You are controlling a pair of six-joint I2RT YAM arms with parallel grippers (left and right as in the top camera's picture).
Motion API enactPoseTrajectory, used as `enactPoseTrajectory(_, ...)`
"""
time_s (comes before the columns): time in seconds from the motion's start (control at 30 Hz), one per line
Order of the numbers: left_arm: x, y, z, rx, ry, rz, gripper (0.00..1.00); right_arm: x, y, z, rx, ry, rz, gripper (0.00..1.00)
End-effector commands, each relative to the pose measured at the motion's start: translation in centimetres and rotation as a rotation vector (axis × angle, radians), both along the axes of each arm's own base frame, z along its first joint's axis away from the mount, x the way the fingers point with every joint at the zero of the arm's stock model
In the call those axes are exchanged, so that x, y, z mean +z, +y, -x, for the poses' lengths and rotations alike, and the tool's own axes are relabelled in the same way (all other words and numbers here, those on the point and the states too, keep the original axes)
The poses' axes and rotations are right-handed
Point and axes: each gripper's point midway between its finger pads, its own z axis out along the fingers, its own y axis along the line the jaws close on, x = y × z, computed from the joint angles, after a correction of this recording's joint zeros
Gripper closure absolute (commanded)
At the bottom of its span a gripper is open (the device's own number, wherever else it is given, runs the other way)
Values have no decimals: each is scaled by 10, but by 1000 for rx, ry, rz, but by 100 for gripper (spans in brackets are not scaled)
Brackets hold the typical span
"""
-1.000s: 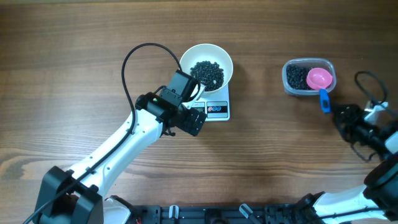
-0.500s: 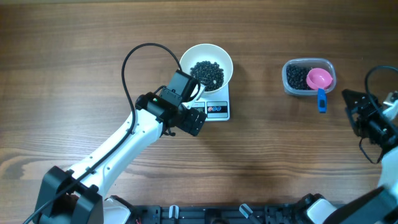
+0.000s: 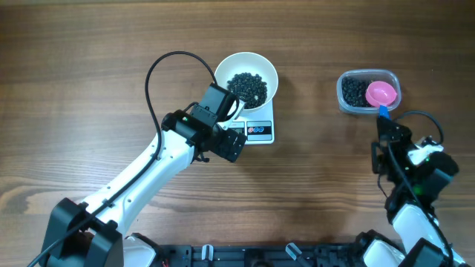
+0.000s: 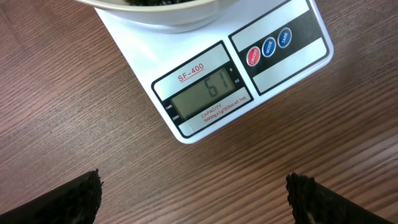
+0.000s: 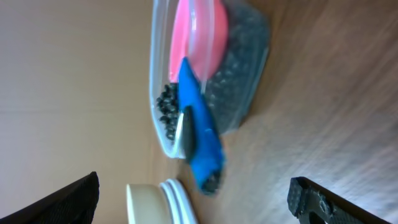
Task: Scoop item into bowl and weigh 150g on scale
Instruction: 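Withdraw right gripper downward away from the tub, then grasp the blue handle of the pink scoop with right gripper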
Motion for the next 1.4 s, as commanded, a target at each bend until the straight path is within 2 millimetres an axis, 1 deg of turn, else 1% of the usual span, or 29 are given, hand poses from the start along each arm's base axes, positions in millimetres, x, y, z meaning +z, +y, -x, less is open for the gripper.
enactPoseTrajectory(0.0, 3, -1, 2, -14, -6, 11, 0, -8, -17, -3, -189, 55, -77, 10)
enactPoseTrajectory(0.03, 3, -1, 2, -14, -6, 11, 0, -9, -16, -3, -187, 58, -71, 13)
enactPoseTrajectory(0.17, 3, -1, 2, -14, -6, 11, 0, -10, -17, -9, -172, 38, -34, 16)
enactPoseTrajectory(0.23, 3, -1, 2, -14, -6, 11, 0, -12, -17, -13, -166, 32, -39, 20)
enactPoseTrajectory(0.33, 3, -1, 2, -14, -6, 11, 0, -18, -9, -17, -134, 36, -44, 21)
enactPoseTrajectory(0.37, 3, -1, 2, -14, -6, 11, 0, -17, -7, -18, -127, 32, -42, 26)
enactPoseTrajectory(0.4, 3, -1, 2, -14, -6, 11, 0, -14, -7, -19, -125, 18, -34, 41)
enactPoseTrajectory(0.47, 3, -1, 2, -14, -6, 11, 0, -8, -9, -22, -123, -9, -20, 63)
enactPoseTrajectory(0.5, 3, -1, 2, -14, -6, 11, 0, -3, -8, -24, -103, -37, 18, 85)
enactPoseTrajectory(0.53, 3, -1, 2, -14, -6, 11, 0, 3, -6, -26, -69, -69, 60, 95)
enactPoseTrajectory(0.6, 3, -1, 2, -14, -6, 11, 0, 9, -4, -29, -44, -91, 84, 95)
enactPoseTrajectory(0.7, 3, -1, 2, -14, -6, 11, 0, 31, 8, -42, 75, -151, 95, 95)
enactPoseTrajectory(0.8, 3, -1, 2, -14, -6, 11, 0, 29, 7, -53, 150, -56, 128, 95)
enactPoseTrajectory(0.87, 3, -1, 2, -14, -6, 11, 0, 35, 3, -61, 208, 7, 194, 95)
enactPoseTrajectory(0.9, 3, -1, 2, -14, -6, 11, 0, 45, 1, -66, 244, 29, 238, 95)
enactPoseTrajectory(0.97, 3, -1, 2, -14, -6, 11, 0, 62, -3, -71, 300, 59, 307, 95)
enactPoseTrajectory(1.0, 3, -1, 2, -14, -6, 11, 0, 67, -5, -70, 323, 90, 345, 95)
enactPoseTrajectory(1.03, 3, -1, 2, -14, -6, 11, 0, 78, -10, -69, 355, 131, 417, 95)
enactPoseTrajectory(1.07, 3, -1, 2, -14, -6, 11, 0, 88, -12, -70, 373, 135, 452, 95)
enactPoseTrajectory(1.1, 3, -1, 2, -14, -6, 11, 0, 99, -12, -71, 386, 129, 474, 95)
enactPoseTrajectory(1.2, 3, -1, 2, -14, -6, 11, 0, 121, -13, -72, 435, 126, 535, 95)
enactPoseTrajectory(1.3, 3, -1, 2, -14, -6, 11, 0, 137, -14, -73, 500, 165, 563, 95)
enactPoseTrajectory(1.37, 3, -1, 2, -14, -6, 11, 0, 148, -18, -75, 569, 226, 582, 95)
